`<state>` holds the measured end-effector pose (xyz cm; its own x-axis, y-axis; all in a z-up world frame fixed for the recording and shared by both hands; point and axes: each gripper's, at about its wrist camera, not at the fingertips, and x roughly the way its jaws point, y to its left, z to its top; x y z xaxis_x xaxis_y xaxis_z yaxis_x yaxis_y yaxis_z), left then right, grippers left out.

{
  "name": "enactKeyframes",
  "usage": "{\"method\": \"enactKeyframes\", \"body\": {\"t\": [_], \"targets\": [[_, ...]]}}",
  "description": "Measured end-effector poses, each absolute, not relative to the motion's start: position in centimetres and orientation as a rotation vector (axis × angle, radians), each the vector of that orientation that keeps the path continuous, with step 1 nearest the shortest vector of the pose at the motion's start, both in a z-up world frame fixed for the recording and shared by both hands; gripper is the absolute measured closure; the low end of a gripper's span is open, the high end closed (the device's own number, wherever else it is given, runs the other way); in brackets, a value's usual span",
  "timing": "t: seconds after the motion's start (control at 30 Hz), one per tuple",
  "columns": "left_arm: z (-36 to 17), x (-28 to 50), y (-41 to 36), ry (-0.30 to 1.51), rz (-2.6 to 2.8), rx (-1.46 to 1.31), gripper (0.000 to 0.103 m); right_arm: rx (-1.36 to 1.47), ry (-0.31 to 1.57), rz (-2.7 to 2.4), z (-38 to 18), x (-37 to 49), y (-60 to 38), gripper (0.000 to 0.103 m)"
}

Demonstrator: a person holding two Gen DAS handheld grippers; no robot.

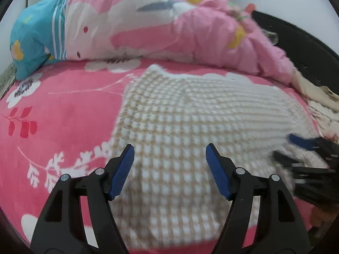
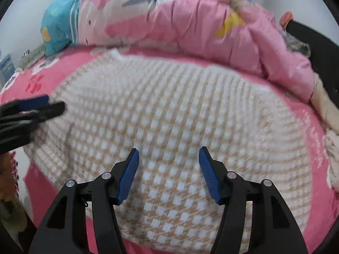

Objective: Fold large clothes

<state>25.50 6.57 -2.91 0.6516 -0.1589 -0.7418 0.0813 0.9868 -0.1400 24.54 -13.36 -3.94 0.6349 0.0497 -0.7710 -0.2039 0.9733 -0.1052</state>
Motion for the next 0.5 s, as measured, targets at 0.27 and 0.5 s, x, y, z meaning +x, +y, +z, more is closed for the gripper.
{"method": "enactKeyframes", "body": {"t": [0.27, 0.5], "targets": [[-5.9, 26.5, 6.2, 0.896, -0.104, -0.110, 0.024, -0.114, 0.947, 0.041, -7.4, 28.8, -17.5, 0.029], [-5.9, 25.9, 5.8, 0.899, -0.105, -0.103, 0.024, -0.125, 0.928, 0.022, -4.8, 29.1, -18.7, 0.028]]}}
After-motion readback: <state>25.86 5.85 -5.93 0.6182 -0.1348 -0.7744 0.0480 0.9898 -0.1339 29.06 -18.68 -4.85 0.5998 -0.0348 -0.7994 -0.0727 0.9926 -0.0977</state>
